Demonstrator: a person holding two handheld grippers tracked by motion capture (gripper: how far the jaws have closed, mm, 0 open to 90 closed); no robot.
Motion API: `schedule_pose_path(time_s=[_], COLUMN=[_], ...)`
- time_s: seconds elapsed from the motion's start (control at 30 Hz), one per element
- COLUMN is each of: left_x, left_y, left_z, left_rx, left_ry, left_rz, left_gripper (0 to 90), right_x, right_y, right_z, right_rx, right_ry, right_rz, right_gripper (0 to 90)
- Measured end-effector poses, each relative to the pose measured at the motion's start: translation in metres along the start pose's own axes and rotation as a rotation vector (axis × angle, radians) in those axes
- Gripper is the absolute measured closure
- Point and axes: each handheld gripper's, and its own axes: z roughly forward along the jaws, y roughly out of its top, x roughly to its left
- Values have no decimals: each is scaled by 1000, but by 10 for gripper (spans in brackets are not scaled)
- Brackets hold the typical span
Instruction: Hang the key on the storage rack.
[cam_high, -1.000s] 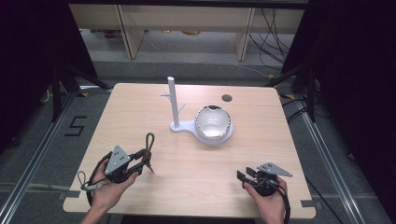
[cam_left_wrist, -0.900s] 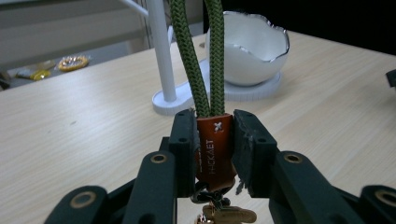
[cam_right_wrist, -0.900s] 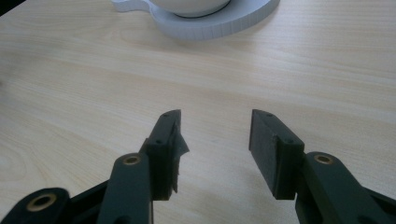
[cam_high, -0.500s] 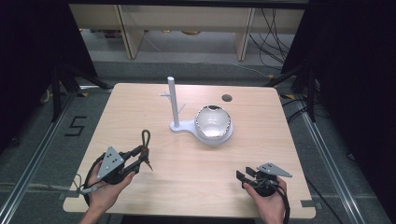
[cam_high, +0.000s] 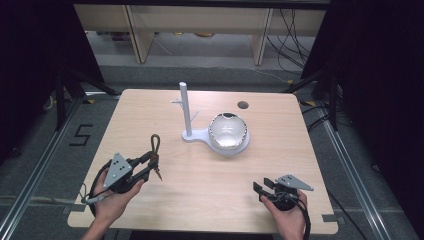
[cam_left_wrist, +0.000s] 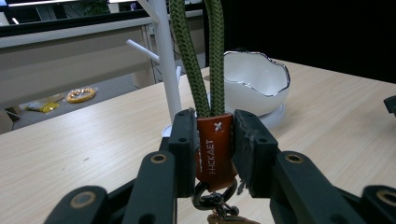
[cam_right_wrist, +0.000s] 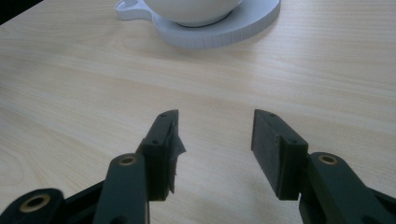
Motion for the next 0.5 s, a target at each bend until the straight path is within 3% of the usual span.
schedule_pose_path(time_s=[0.27, 0.3, 0.33, 0.5], left_x=[3, 4, 5, 6], left_y=[6, 7, 8, 10], left_z=[4, 5, 7, 13], left_rx=[4, 12, 10, 14], left_ry=[14, 16, 15, 18], left_rz=[7, 11, 11, 10], left_gripper=[694, 694, 694, 694], right_x=[0, 3, 4, 4], right_y=[0, 0, 0, 0], right_z=[0, -2, -2, -2], right_rx=[-2, 24, 33, 28], right_ry=[-6, -14, -9, -13], right_rz=[-9, 33, 45, 36], right_gripper=[518, 517, 517, 516])
